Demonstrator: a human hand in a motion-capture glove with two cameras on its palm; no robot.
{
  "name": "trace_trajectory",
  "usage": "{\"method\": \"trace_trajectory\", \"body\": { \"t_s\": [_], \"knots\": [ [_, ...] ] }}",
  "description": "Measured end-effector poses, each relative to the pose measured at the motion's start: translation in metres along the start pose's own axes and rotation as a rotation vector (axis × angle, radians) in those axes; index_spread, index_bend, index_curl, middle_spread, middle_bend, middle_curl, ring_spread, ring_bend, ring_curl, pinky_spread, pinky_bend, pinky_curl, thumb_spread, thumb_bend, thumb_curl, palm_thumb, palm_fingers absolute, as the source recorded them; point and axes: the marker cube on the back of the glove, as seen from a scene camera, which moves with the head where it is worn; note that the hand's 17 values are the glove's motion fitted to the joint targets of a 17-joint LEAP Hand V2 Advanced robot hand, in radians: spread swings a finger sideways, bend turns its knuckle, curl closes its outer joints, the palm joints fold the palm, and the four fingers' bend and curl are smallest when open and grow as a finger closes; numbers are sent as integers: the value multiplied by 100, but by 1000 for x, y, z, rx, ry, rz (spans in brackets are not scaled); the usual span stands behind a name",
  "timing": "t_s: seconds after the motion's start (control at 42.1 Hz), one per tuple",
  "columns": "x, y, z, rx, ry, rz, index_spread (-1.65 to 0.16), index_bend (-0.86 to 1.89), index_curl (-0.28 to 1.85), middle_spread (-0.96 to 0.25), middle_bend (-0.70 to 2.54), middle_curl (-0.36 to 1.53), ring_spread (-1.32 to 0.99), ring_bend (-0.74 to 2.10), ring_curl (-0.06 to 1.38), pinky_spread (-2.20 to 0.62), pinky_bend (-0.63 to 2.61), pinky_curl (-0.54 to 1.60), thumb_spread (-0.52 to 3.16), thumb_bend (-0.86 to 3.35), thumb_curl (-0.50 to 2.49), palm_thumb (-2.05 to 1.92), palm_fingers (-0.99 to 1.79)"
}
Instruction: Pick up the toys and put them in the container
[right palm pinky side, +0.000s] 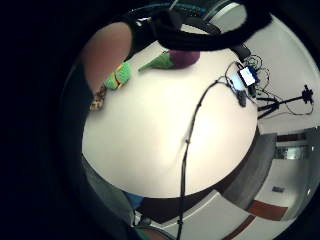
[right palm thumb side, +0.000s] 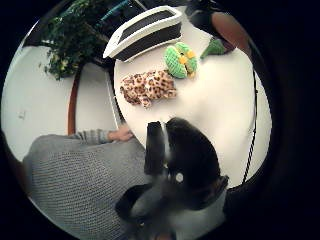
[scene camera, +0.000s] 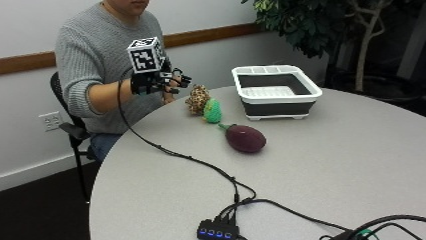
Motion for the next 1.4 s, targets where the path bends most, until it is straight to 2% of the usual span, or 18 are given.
{"method": "trace_trajectory", "body": {
  "t_s": [0.19, 0.404, 0.571, 0.689, 0.832, 0.951, 1.07, 1.189, 1.331, 1.403],
  "knots": [
    [-1, 3, 0, -16, -18, -32, -26, 30, 13, -14, 16, 7, -13, 19, 4, 2, 54, 17, 94, 0, 5, -1, 19],
    [-8, 0, 5, -22, -42, -29, -32, 31, 19, -18, 17, 11, -17, 20, 8, 3, 58, 21, 123, -1, 10, -2, 16],
    [-16, -25, 7, -25, -9, -60, -35, 31, 23, -19, 18, 14, -19, 21, 10, 3, 59, 23, 133, -2, 13, -3, 14],
    [-12, -60, 7, -14, 227, -206, -35, 31, 25, -19, 18, 16, -20, 21, 12, 3, 60, 25, 137, -2, 15, -3, 13],
    [-39, -111, 11, -24, 130, -62, -36, 26, 27, -20, 18, 19, -20, 23, 14, 3, 62, 26, 140, -2, 16, -3, 12],
    [-39, -136, 32, -85, 240, -109, -36, 21, 27, -20, 23, 22, -21, 24, 15, 3, 62, 27, 142, -2, 18, -2, 15],
    [-28, -141, 62, -193, 353, -127, -36, 17, 27, -22, 27, 25, -22, 24, 16, 3, 62, 28, 144, -1, 19, -1, 18],
    [-29, -136, 92, -292, 339, -90, -37, 14, 26, -24, 42, 30, -23, 23, 17, 2, 60, 27, 145, 0, 21, 1, 23],
    [-37, -132, 110, -262, 227, 29, -39, 21, 27, -26, 57, 36, -26, 26, 17, 1, 54, 26, 147, 3, 24, 8, 39],
    [-35, -131, 109, -250, 246, 5, -40, 26, 30, -26, 58, 37, -28, 27, 18, 1, 50, 25, 149, 6, 26, 14, 44]
  ]
}}
